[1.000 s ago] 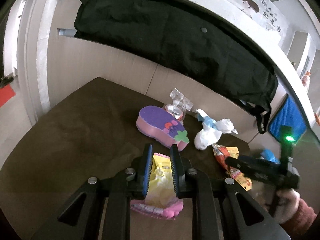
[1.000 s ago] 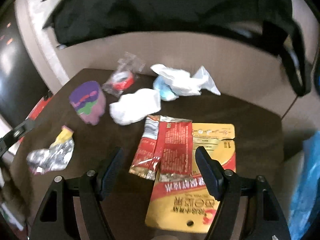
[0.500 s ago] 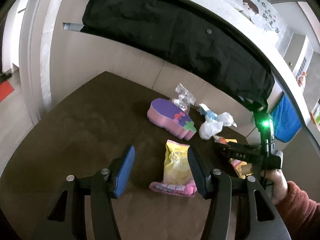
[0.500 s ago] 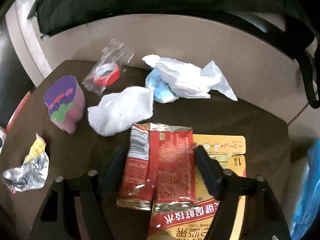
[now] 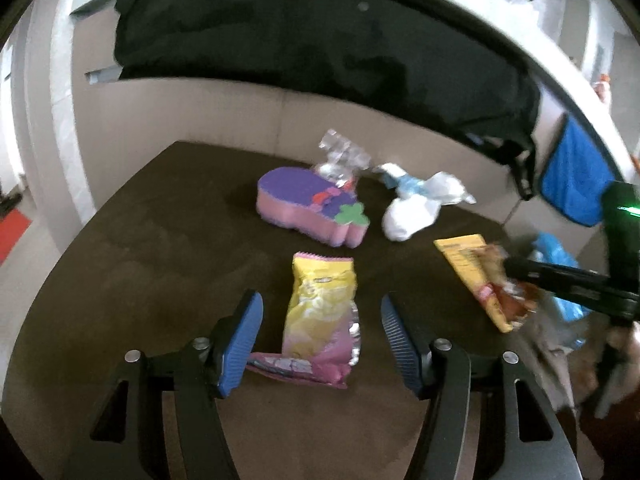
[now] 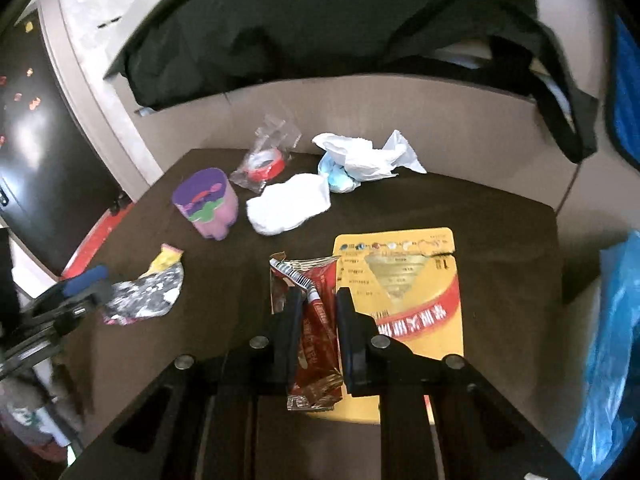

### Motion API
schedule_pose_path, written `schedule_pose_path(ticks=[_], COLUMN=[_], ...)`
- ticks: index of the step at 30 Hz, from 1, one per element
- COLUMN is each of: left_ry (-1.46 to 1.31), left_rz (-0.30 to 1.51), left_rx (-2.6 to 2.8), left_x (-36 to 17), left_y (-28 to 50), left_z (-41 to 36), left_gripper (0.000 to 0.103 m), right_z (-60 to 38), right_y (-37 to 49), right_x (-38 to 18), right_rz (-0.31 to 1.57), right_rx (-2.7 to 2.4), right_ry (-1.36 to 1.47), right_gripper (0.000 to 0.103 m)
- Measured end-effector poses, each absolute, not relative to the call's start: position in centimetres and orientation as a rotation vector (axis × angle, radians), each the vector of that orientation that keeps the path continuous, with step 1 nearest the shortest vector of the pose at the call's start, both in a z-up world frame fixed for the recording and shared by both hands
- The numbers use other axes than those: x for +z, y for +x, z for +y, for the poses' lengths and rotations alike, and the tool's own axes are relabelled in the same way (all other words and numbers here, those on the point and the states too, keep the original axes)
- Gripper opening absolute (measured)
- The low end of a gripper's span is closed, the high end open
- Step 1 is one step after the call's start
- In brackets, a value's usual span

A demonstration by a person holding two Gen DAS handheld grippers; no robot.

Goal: Collect trash
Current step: 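Grasp the yellow-pink wrapper with the left tool while the right tool grasps the red packet, then carry wrapper and red packet over the blue-lined bin and release both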

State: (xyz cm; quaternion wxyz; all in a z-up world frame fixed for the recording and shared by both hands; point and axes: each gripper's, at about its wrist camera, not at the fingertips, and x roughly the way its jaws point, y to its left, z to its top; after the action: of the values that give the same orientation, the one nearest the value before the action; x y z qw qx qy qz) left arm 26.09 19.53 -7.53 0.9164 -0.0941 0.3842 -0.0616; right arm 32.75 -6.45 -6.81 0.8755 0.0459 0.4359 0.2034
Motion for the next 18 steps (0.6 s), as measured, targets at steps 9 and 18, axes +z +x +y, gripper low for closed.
schedule_pose_path(ticks=[9, 18], left_ry=[-0.209, -0.205], left_rz=[0.868, 0.866], left_rx=[-0.065, -0.059], left_x=[-9.4, -9.6], left_y=[27.7, 28.0], left_z=[19.4, 18.9], left_gripper=[0.060, 0.031], right_z=[-9.0, -9.7], right_y=[30.3, 28.7], right_x=[-6.2, -6.8], right_rz=[0.893, 0.899], right_rx=[0.443, 0.453], right_ry=[0.137, 0.155], right_gripper=[0.016, 0.016])
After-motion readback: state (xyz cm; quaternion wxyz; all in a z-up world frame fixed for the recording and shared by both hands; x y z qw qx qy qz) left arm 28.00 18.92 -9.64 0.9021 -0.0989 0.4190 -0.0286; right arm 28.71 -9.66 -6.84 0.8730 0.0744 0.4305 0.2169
